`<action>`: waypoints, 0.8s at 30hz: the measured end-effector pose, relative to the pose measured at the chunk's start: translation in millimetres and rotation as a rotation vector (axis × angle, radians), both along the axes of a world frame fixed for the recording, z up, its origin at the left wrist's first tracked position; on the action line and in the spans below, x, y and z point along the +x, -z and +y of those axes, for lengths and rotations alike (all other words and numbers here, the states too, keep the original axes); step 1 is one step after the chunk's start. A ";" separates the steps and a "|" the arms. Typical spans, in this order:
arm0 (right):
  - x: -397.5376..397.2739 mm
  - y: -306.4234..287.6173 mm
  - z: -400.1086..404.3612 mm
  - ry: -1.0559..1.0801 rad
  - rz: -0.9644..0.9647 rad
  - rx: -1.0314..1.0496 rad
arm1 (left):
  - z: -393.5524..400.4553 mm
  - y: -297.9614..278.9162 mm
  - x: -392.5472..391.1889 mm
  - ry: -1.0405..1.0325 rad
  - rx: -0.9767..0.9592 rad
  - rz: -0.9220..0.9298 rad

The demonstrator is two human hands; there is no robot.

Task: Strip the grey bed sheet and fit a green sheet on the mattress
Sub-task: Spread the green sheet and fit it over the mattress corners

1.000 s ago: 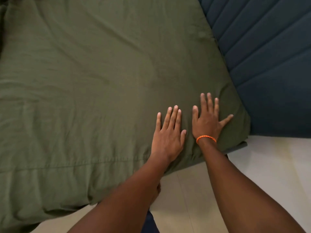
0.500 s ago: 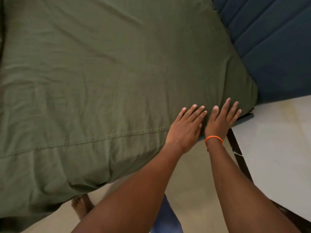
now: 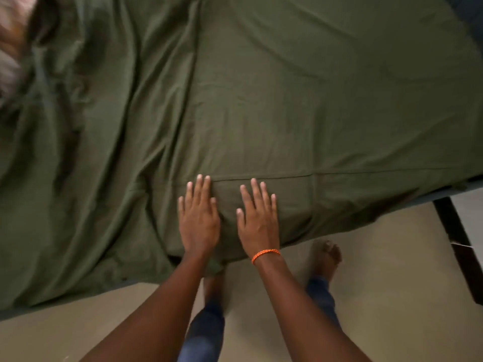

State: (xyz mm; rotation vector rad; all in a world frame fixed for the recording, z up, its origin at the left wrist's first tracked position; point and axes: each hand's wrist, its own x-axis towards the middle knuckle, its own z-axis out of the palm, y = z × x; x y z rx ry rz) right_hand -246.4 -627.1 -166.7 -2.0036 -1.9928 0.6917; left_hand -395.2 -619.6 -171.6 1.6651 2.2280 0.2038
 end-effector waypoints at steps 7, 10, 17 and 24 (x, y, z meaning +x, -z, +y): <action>-114.1 -9.9 -56.0 -0.296 -0.045 0.085 | -78.6 -19.3 -142.7 -0.236 0.009 0.099; -125.0 -11.5 -54.6 -0.219 -0.073 0.130 | -87.0 -25.1 -152.4 -0.403 0.019 0.151; -126.4 -15.3 -69.6 -0.220 -0.145 0.134 | -94.0 -28.5 -168.7 -0.251 0.028 0.181; -115.8 -17.7 -126.1 -0.214 -0.155 0.081 | -158.6 -47.2 -146.2 -0.444 0.068 -0.025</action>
